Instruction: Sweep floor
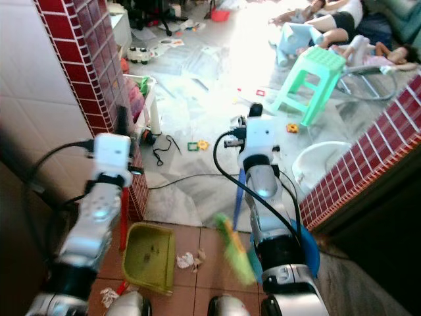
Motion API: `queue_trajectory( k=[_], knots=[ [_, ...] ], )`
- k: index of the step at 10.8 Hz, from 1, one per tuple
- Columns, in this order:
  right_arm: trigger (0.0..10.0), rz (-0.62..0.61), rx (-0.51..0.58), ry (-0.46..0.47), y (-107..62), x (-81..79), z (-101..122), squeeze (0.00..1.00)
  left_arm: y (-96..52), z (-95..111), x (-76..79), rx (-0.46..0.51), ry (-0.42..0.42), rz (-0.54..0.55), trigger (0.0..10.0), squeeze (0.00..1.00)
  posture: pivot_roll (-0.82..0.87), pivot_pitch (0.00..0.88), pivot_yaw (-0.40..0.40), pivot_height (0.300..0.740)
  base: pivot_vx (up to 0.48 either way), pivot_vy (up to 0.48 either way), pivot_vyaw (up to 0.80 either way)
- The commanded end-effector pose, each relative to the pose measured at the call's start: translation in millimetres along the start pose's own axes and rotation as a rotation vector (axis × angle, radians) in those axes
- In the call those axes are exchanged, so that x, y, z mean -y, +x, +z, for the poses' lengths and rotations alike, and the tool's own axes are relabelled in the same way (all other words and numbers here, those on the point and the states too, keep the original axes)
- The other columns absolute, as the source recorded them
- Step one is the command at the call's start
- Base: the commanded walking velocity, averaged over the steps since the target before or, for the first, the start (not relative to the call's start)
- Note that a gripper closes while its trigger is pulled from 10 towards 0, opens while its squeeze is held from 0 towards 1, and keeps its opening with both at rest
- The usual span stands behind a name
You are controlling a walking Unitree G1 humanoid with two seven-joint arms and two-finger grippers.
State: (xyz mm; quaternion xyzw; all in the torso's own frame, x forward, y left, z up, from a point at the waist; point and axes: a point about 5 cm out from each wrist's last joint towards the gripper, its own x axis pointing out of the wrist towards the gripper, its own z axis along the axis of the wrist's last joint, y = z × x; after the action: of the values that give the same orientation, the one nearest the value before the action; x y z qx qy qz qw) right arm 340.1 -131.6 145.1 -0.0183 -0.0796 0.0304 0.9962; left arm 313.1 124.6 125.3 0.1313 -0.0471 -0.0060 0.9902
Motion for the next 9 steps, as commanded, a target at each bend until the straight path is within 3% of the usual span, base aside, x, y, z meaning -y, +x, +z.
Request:
queue_trajectory(
  k=[1, 4, 8, 9],
  knots=[
    [10.0, -0.019, 0.048, -0.009, 2.8, 6.4, 13.2, 0.0, 8.1, 11.8, 1.0, 0.078, 0.05, 0.005, 10.0, 0.0, -0.01, 0.081, -0.047, 0.74, 0.0, 0.0, 0.0],
    [10.0, -0.045, 0.013, 0.012, 1.2, 13.5, 11.4, 0.0, 15.1, 1.4, 6.6, 0.086, 0.067, -0.008, 10.0, 0.0, -0.03, 0.085, -0.044, 0.74, 0.0, 0.0, 0.0],
    [10.0, -0.035, -0.004, 0.024, -0.4, 14.2, 13.1, 0.0, 23.8, -16.5, 35.3, 0.03, 0.041, -0.051, 10.0, 0.0, -0.07, 0.087, -0.058, 0.74, 0.0, 0.0, 0.0],
    [10.0, -0.038, -0.004, 0.021, -1.7, 18.9, 14.9, 0.0, 24.6, -20.4, 42.9, 0.017, 0.088, -0.065, 10.0, 0.0, -0.09, 0.087, -0.061, 0.74, 0.0, 0.0, 0.0]
  ],
)
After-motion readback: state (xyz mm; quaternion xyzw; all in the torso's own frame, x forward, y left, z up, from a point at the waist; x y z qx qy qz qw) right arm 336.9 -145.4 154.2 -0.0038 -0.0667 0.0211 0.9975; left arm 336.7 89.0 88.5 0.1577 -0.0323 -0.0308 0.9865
